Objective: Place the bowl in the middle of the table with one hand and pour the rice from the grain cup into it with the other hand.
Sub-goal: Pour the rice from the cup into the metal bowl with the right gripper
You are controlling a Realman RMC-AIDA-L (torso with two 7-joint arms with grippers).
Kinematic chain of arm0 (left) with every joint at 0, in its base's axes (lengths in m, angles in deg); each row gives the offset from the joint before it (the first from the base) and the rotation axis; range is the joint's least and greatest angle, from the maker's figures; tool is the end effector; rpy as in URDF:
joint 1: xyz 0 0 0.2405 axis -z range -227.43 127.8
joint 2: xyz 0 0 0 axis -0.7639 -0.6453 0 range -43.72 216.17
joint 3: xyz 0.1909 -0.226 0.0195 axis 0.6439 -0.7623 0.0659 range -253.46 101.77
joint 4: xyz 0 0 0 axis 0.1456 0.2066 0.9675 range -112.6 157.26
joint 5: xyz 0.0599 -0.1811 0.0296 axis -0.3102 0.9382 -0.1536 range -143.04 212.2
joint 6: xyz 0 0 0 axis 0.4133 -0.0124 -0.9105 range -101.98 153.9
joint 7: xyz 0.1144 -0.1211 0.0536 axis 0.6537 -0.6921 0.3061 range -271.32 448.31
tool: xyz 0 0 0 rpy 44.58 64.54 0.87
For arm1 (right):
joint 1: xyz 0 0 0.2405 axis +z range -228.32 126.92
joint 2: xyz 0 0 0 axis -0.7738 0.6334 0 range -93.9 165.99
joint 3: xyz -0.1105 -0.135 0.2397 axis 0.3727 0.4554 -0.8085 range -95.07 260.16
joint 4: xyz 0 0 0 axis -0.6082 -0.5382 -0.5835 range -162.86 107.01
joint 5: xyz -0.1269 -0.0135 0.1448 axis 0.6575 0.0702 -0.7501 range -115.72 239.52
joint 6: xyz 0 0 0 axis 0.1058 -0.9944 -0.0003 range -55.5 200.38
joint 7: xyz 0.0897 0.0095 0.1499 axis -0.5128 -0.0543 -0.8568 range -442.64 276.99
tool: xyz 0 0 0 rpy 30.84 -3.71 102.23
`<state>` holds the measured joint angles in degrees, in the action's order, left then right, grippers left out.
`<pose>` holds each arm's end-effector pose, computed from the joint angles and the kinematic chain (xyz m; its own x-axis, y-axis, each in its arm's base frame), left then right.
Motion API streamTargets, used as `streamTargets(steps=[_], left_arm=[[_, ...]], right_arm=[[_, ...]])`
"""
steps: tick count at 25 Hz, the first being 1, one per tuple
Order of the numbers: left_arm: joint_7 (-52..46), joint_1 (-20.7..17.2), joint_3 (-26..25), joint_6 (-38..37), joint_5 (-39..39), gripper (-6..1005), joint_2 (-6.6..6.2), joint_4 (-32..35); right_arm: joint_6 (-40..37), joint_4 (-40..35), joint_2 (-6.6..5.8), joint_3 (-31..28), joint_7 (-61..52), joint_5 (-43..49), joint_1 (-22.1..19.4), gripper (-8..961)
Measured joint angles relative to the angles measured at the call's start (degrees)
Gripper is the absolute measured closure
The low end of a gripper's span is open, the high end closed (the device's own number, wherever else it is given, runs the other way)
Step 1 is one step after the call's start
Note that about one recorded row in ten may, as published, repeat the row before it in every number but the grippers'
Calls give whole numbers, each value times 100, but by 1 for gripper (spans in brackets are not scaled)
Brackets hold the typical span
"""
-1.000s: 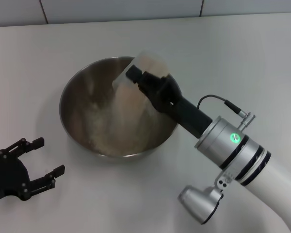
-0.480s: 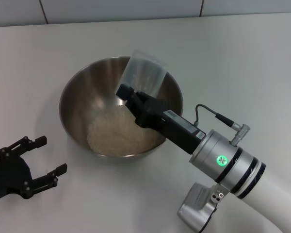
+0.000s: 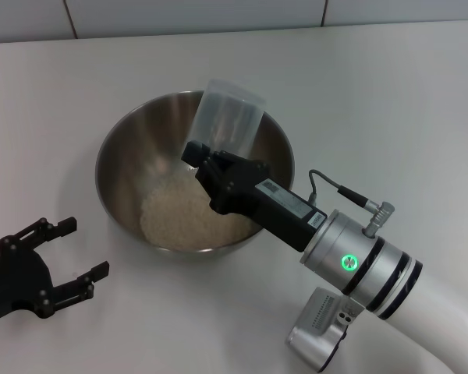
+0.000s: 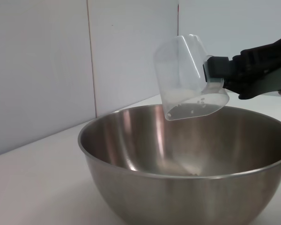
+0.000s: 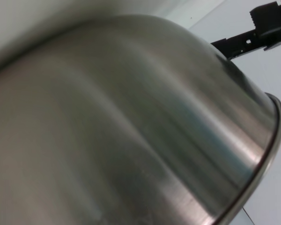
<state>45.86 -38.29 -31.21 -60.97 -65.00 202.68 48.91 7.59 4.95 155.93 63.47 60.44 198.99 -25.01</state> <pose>-0.3640 0.2456 -0.0452 0.8592 0.1234 0.4965 0.3676 -0.8239 -0.4313 0.1923 0.2935 -0.1559 -0.2874 0.3736 0.8820 0.7384 0.6729 -0.0444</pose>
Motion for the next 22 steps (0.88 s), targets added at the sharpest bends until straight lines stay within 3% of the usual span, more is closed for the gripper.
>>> streamTargets(steps=[6, 10, 22], left_arm=[[-39, 6, 2, -33, 0, 170, -13, 6], [-41, 8, -10, -88, 0, 170, -24, 6], [-34, 14, -34, -132, 3, 170, -11, 46]], right_arm=[[1, -60, 0, 0, 408, 43, 16, 941], [1, 18, 0, -31, 56, 17, -7, 942], [-413, 899, 0, -6, -5726, -1312, -390, 942]])
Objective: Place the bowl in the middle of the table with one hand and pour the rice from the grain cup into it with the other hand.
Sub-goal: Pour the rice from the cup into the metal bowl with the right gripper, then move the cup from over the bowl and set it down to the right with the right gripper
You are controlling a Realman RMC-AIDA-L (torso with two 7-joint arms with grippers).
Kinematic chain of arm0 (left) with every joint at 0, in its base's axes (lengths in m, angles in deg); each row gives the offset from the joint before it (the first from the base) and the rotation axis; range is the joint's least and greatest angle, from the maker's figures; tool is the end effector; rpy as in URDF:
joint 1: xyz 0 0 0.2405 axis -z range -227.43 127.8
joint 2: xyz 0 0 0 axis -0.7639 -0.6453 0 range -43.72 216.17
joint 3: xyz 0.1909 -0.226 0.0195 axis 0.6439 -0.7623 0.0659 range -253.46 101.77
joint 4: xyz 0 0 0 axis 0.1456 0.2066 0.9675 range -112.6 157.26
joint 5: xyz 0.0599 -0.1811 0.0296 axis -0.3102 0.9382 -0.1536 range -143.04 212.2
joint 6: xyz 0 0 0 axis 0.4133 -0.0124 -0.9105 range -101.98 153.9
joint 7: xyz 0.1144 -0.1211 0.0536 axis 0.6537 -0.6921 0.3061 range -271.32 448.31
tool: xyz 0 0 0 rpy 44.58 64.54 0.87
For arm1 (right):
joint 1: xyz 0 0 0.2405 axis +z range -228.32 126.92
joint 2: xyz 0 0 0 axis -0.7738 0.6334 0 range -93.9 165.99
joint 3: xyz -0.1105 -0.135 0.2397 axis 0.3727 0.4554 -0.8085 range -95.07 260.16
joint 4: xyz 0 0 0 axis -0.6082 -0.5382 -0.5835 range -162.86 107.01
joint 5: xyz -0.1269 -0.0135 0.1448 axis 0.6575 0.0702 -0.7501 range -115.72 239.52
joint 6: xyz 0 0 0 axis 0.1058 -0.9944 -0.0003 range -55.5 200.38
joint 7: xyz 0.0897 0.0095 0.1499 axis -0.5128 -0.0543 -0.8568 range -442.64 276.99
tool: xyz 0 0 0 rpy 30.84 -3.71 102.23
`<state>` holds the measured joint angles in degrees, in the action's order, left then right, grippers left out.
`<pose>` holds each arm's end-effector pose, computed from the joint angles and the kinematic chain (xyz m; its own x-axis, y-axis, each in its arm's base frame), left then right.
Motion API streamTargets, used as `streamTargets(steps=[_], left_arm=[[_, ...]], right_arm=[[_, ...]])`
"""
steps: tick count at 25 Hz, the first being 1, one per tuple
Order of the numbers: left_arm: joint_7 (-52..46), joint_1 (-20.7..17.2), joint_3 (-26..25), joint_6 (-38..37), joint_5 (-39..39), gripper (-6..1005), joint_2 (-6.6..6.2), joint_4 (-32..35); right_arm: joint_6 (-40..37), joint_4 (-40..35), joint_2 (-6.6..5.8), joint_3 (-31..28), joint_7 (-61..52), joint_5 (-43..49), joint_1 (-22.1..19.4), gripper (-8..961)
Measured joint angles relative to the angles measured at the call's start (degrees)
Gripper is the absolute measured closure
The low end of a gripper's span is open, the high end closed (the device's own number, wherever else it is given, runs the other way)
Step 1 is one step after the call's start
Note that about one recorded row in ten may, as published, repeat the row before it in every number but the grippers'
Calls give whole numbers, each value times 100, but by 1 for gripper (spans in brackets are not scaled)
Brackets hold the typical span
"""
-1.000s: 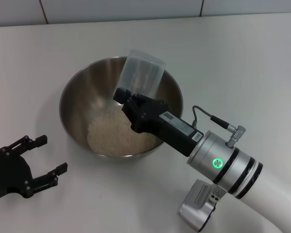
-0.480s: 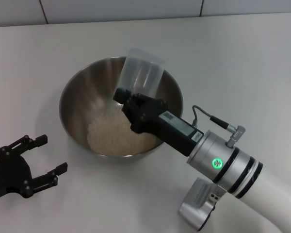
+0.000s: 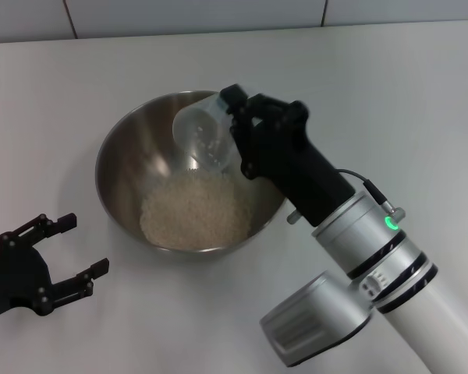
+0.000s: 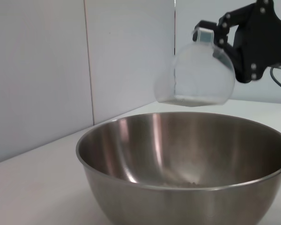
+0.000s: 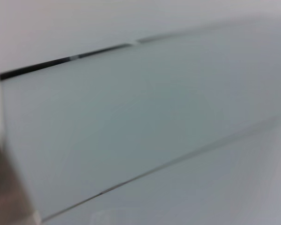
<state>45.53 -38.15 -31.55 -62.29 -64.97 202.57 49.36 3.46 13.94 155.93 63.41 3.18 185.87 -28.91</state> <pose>-0.3605 0.2463 -0.0420 0.8543 0.1101 0.5080 0.3606 -0.8294 -0.4266 0.1827 0.2950 -0.1288 0.7101 0.6239 0.3263 0.4134 0.0057 -0.9105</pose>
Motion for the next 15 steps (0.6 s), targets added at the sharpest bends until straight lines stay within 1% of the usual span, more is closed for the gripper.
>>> streamTargets(steps=[4, 6, 9, 11, 15], left_arm=[[-8, 2, 0, -8, 2, 170, 7, 26], [-9, 3, 0, -9, 6, 170, 8, 28], [-10, 3, 0, -9, 7, 170, 12, 30], [-10, 3, 1, -9, 6, 170, 22, 30], [-10, 2, 0, -21, 6, 170, 35, 30]], right_arm=[[-302, 42, -21, -110, -2109, -173, -109, 941], [-452, -13, -38, -329, -3291, -178, -195, 941], [-668, -240, -42, -684, -4752, -181, -295, 940], [-822, -516, -38, -871, -5511, -182, -312, 940], [-920, -1107, -20, -1267, -6572, -184, -310, 941]])
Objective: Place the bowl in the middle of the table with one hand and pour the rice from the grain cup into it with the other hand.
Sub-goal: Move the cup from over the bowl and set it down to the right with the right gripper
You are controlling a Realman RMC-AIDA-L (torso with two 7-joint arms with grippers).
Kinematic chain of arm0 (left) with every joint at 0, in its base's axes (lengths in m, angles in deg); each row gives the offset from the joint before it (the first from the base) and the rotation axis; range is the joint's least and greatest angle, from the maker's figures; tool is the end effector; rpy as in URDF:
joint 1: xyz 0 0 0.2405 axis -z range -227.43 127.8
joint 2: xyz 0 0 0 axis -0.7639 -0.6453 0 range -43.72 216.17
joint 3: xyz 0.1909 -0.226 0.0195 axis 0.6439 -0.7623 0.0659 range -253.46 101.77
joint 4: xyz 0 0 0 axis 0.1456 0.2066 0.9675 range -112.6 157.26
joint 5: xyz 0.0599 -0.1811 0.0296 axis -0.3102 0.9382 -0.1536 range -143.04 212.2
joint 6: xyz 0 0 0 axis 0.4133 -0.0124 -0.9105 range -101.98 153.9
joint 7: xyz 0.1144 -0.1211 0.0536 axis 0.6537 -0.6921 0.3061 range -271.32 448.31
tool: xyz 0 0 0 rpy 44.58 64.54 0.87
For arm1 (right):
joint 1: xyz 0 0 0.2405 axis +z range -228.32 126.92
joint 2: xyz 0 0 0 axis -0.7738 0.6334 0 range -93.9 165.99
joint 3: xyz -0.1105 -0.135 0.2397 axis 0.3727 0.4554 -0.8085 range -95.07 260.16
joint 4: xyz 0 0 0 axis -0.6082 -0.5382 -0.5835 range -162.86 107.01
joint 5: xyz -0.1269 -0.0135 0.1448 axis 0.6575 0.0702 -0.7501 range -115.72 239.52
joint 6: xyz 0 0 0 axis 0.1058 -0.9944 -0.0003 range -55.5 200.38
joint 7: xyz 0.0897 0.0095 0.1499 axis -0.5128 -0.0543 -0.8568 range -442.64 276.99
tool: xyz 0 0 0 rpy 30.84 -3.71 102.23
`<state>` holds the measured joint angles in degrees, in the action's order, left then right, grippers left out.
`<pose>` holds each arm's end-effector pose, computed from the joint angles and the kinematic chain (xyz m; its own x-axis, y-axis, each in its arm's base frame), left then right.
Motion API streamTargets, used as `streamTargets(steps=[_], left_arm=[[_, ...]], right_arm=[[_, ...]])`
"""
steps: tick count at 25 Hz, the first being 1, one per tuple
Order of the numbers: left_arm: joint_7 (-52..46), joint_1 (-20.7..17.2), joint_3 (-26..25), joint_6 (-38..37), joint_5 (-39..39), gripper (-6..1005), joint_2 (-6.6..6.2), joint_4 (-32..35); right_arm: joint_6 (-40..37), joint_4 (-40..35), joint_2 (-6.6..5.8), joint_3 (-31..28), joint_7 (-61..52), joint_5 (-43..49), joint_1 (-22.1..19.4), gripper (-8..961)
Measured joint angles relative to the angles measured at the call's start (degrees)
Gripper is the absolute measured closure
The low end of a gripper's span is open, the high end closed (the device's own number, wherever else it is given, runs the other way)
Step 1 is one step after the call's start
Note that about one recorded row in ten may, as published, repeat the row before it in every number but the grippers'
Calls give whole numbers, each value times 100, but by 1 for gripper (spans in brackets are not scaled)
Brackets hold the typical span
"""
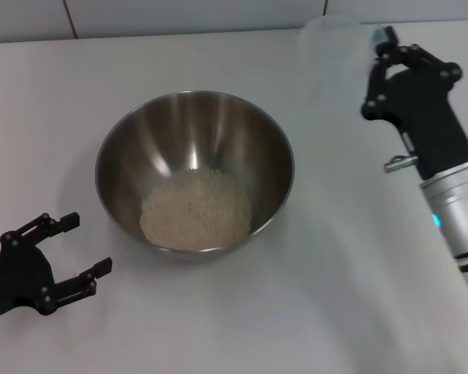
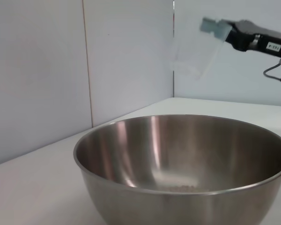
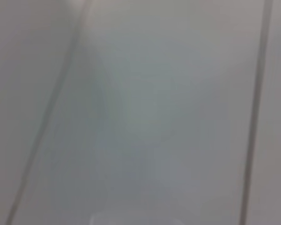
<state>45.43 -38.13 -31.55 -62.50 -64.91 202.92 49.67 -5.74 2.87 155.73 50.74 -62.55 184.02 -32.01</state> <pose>-0.3580 0.2465 -0.0435 0.8515 0.1059 0.5136 0.3594 -0.8310 -0.4245 0.2529 0.3243 -0.0585 0.7414 0.3424 -0.5772 -0.5325 -0.2232 -0.8165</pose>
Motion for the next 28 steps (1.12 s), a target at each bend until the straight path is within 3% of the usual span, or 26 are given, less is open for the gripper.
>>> streamTargets(steps=[7, 19, 28], left_arm=[[14, 16, 1, -6, 0, 170, 31, 0], [11, 44, 0, -5, -2, 170, 43, 0], [9, 62, 0, -5, -4, 169, 52, -1]], right_arm=[[656, -840, 18, -178, -707, -316, 278, 942], [2439, -1046, 20, -134, -810, -328, 846, 929], [2595, -1053, 14, 84, -817, -305, 911, 910]])
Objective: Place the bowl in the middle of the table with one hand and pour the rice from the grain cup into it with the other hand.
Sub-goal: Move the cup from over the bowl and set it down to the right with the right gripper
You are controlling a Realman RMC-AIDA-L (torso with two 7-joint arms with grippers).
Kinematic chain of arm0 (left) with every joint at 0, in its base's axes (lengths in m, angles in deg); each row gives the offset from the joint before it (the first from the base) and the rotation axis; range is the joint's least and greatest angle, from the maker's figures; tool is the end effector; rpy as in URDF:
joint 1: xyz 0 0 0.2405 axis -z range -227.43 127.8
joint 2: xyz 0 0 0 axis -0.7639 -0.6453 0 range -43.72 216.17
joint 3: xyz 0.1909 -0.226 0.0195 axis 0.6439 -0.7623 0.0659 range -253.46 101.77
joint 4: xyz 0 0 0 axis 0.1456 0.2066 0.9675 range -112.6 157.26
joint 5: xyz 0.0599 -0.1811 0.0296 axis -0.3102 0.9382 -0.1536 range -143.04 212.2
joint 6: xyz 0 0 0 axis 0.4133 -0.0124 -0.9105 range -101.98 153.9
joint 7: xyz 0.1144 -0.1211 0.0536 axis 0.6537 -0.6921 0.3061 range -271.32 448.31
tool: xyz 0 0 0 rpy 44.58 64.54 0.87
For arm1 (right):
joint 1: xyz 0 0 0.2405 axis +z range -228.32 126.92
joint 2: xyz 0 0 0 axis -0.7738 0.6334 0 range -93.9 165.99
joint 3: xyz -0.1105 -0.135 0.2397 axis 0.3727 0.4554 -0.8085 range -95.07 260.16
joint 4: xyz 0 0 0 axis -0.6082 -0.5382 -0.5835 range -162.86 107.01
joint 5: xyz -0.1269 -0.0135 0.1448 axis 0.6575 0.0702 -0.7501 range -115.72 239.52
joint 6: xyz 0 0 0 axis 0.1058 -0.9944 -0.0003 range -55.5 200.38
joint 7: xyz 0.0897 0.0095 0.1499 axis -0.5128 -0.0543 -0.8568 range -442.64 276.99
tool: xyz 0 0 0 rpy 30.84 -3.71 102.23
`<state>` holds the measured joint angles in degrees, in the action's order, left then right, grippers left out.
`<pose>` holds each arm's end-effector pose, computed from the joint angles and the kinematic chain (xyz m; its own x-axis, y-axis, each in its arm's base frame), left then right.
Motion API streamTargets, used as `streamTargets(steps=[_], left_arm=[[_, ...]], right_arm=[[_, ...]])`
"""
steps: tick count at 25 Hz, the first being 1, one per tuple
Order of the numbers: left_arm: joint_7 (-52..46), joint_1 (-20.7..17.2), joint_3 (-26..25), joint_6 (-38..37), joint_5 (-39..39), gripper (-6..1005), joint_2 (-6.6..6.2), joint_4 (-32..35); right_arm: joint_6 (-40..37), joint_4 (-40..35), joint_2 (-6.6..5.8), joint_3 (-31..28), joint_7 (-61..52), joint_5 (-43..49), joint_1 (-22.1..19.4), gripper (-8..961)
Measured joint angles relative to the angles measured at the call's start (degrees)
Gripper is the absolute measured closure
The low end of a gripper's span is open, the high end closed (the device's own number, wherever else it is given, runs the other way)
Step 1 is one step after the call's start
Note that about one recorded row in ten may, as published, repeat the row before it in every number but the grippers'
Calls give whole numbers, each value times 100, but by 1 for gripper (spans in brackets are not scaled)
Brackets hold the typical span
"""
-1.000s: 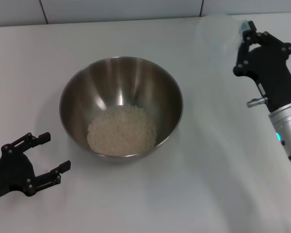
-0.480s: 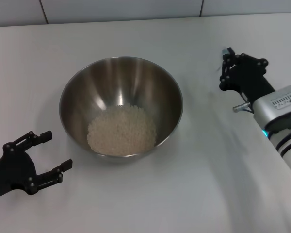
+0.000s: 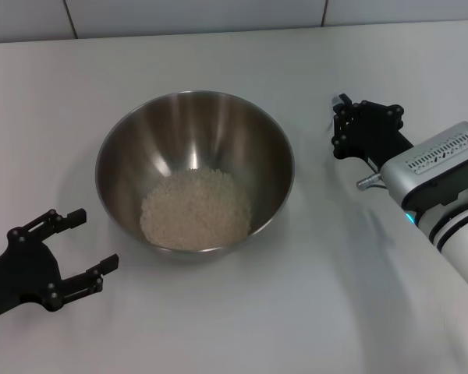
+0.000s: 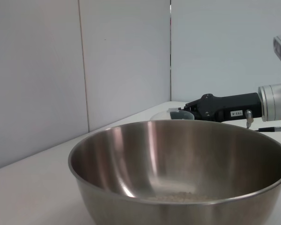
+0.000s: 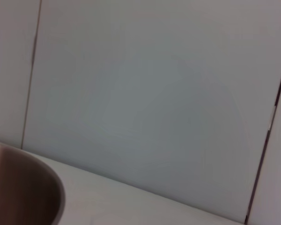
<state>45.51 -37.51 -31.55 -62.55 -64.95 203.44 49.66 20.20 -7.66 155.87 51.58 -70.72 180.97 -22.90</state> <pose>-0.3527 0.2497 -0.0472 0.8483 0.0966 0.5206 0.3527 -0.8364 -0.4196 0.3017 0.3733 -0.1057 0.8650 -0.0556 -0.4987 -0.4834 -0.3585 -0.7986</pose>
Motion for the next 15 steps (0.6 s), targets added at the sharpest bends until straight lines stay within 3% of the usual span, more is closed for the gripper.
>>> streamTargets(steps=[13, 15], left_arm=[[-8, 61, 0, 0, -5, 169, 3, 0], [-9, 67, 0, 0, -5, 169, 3, 0]], right_arm=[[58, 5, -11, 88, -133, 62, 0, 882], [60, 13, -11, 90, -133, 64, -22, 703]])
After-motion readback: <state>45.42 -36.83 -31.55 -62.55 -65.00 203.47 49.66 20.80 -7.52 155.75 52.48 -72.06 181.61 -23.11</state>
